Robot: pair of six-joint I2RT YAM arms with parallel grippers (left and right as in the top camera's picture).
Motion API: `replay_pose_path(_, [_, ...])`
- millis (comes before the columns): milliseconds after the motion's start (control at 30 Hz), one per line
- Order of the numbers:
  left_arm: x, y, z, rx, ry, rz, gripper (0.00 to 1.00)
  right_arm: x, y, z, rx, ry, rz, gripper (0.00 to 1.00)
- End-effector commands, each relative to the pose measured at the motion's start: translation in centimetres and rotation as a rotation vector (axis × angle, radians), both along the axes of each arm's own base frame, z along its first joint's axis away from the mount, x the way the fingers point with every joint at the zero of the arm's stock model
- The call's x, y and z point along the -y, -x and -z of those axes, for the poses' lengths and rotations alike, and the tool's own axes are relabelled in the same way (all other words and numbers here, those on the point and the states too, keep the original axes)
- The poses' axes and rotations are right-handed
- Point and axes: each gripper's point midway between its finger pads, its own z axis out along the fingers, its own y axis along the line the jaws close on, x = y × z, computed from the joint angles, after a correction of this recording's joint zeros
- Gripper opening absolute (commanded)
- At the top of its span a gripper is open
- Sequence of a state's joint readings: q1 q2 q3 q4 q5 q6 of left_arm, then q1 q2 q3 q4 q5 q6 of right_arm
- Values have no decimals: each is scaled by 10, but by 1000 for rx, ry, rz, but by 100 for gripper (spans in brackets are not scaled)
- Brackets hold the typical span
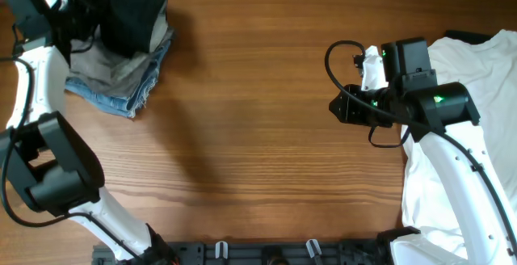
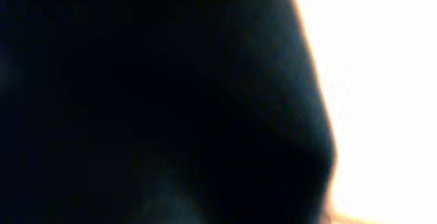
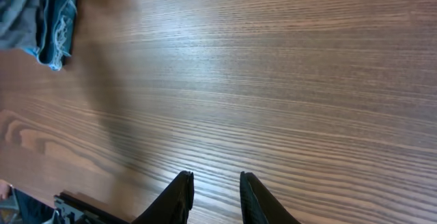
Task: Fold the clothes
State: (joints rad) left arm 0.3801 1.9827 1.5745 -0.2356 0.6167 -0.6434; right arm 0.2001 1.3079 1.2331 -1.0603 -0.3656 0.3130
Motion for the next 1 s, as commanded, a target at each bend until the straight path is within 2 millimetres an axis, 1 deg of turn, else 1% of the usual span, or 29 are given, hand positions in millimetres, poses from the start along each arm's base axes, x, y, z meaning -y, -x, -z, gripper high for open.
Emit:
replay_pose_path(0, [-31,38,22,-150,-20,-37,30,1,-3,2,-2,6,3,27])
replay_pose_path(33, [-41,54,26,-199,-10,-52,41,1,-3,2,-3,6,4,27])
replay_pose_path(67, [-53,72,26,-242,6,-78,51,1,-2,2,-5,6,4,27])
replay_pose_path(100, [-65,88,25,-278,32,-114,69,1,-2,2,-4,6,4,27])
replay_pose_path(133, [-71,99,25,-304,50,-134,79,1,-3,2,-3,6,4,27])
replay_pose_path(167, [-74,116,27,-357,82,-153,82,1,-3,2,-2,7,2,27])
replay_pose_path(200, [-71,131,30,-405,97,-143,84,1,-3,2,1,9,-4,27])
replay_pose_path(233, [-63,151,32,-468,114,-119,86,1,-3,2,12,17,-26,27])
replay_pose_path(300, [-50,172,32,-536,135,-81,89,-2,-1,1,39,22,-92,28])
replay_pose_path(367, [-37,188,22,-543,92,2,86,-4,1,-4,74,23,-141,28])
replay_pose_path(400, [-27,194,11,-515,63,58,83,-3,0,-8,97,27,-139,28])
replay_pose_path(433, [-11,198,-11,-442,29,139,81,-1,-2,-14,128,35,-132,28])
replay_pose_path(467, [7,201,-34,-353,-19,222,79,3,-5,-25,186,50,-118,28])
replay_pose_path(500, [32,210,-68,-245,-139,311,81,6,-4,-39,248,57,-104,27])
replay_pose_path(533, [57,223,-99,-160,-280,361,85,10,0,-57,325,64,-90,28])
replay_pose_path(567, [73,238,-121,-117,-412,368,100,14,7,-76,395,64,-78,28])
replay_pose_path(600, [87,254,-138,-82,-510,373,100,16,18,-93,460,54,-68,29])
replay_pose_path(633, [102,269,-149,-49,-561,394,100,18,28,-108,517,45,-65,31])
replay_pose_path(700, [132,306,-168,25,-638,447,100,23,51,-135,631,26,-57,43])
replay_pose_path(733, [139,325,-172,45,-677,459,100,26,66,-148,689,16,-53,64])
replay_pose_path(767, [140,341,-174,47,-707,455,100,28,78,-157,735,9,-49,100])
replay_pose_path(800, [140,352,-174,45,-723,449,100,30,84,-162,757,6,-47,100])
replay_pose_path(833, [140,358,-175,47,-726,445,100,31,89,-164,771,3,-47,100])
replay_pose_path(867, [141,361,-177,62,-731,440,100,31,92,-165,776,2,-46,100])
replay_pose_path(933, [144,362,-190,134,-744,427,100,32,94,-161,760,5,-47,100])
replay_pose_path(967, [144,365,-190,135,-744,427,100,32,94,-160,752,4,-46,100])
